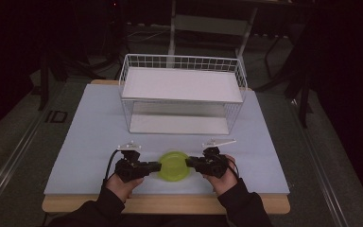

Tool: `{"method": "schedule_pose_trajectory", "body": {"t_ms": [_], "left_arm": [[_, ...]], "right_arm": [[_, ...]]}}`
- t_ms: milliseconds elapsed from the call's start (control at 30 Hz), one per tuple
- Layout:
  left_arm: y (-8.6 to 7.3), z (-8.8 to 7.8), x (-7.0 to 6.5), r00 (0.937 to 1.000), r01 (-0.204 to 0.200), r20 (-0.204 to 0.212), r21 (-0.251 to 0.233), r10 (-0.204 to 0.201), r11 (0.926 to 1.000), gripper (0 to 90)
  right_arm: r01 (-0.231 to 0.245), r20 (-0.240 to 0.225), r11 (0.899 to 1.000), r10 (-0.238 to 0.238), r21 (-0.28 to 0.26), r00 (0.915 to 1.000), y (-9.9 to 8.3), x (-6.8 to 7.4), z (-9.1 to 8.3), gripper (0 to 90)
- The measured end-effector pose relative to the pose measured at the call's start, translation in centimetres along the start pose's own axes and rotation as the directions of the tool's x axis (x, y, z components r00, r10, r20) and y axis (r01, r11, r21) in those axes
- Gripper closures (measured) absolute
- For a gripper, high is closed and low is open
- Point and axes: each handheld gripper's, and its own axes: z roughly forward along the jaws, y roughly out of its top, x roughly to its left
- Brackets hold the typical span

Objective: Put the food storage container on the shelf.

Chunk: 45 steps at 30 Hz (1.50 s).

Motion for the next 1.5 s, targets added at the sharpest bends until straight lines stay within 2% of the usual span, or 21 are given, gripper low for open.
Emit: {"method": "schedule_pose_trajectory", "body": {"t_ms": [33, 267, 400, 800, 867, 900, 1233, 1400, 1467, 1500], "left_arm": [[0.2, -0.2, -0.1, 1.0, -0.006, 0.0, -0.012, 0.006, 0.9999, 82.9], [2.3, -1.8, -0.9, 0.9994, -0.028, 0.016, -0.074, 0.029, 0.9969, 83.0], [3.6, -2.6, -1.4, 0.9985, -0.05, 0.018, -0.096, 0.052, 0.9941, 83.1], [7.1, -4.0, -2.7, 0.995, -0.095, 0.016, -0.145, 0.099, 0.9848, 83.2], [7.1, -4.0, -2.7, 0.995, -0.095, 0.016, -0.145, 0.099, 0.9848, 83.3], [8.2, -4.3, -2.9, 0.9945, -0.099, 0.018, -0.154, 0.103, 0.9832, 83.3], [10.4, -5.2, -3.2, 0.9935, -0.105, 0.024, -0.174, 0.111, 0.9791, 83.4], [12.1, -5.3, -3.3, 0.9926, -0.112, 0.027, -0.181, 0.118, 0.9771, 83.6], [12.1, -5.3, -3.3, 0.9926, -0.112, 0.027, -0.181, 0.118, 0.9771, 83.6], [13.0, -5.4, -3.4, 0.9919, -0.118, 0.025, -0.188, 0.125, 0.975, 83.6]], "right_arm": [[0.015, 0.005, 0.999, -0.015, -0.03, 0.9999, 0.5, 0.3, -0.6, 79.3], [0.064, 0.045, 0.994, -0.06, -0.088, 0.9972, 2.4, 1.3, -2.2, 79.3], [0.076, 0.056, 0.989, -0.069, -0.129, 0.996, 3.9, 1.8, -3.5, 79.2], [0.092, 0.083, 0.975, -0.077, -0.201, 0.9935, 6.6, 2.1, -5.7, 79.2], [0.093, 0.086, 0.975, -0.077, -0.203, 0.9933, 6.7, 2.1, -5.8, 79.2], [0.092, 0.088, 0.973, -0.075, -0.21, 0.9933, 7.4, 2.0, -6.1, 79.2], [0.106, 0.107, 0.967, -0.083, -0.232, 0.9908, 9.8, 2.1, -7.3, 79.2], [0.099, 0.118, 0.966, -0.072, -0.238, 0.9904, 11.1, 1.8, -7.7, 79.1], [0.094, 0.118, 0.966, -0.067, -0.241, 0.9907, 11.4, 1.7, -7.8, 79.1], [0.092, 0.122, 0.966, -0.064, -0.241, 0.9904, 11.9, 1.5, -8.0, 79.0]]}}
